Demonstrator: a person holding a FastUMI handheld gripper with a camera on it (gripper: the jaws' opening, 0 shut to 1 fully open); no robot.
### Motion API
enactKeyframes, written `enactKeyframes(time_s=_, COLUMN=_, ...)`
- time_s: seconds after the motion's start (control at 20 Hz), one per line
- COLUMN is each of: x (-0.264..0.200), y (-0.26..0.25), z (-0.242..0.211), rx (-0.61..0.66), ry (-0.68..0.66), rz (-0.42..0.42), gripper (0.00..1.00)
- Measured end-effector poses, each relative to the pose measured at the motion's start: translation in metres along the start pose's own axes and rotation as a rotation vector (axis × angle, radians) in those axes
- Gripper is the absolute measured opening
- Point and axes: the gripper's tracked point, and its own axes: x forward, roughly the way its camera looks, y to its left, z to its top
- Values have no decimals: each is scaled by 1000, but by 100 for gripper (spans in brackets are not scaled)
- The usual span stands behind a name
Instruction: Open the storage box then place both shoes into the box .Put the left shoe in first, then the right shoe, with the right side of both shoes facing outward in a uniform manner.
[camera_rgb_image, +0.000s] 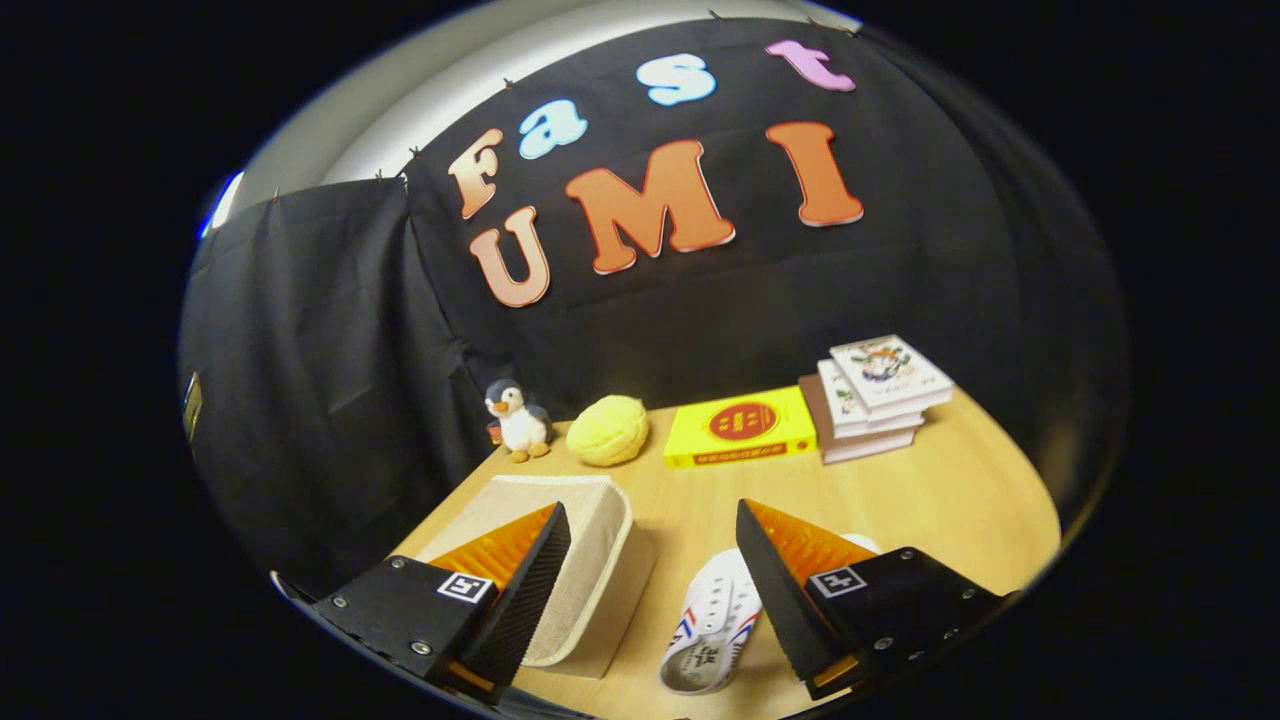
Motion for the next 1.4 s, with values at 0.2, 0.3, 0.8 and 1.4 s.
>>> enactKeyframes(time_s=0.2, x=23, y=2, z=-27, rx=199, ry=110, rz=115, gripper=98)
enactKeyframes(time_s=0.3, x=32, y=3, z=-37, rx=277, ry=154, rz=164, gripper=98)
enactKeyframes(time_s=0.8, x=52, y=42, z=-87, rx=606, ry=367, rz=428, gripper=98)
enactKeyframes(time_s=1.4, x=51, y=64, z=-96, rx=699, ry=445, rz=505, gripper=68)
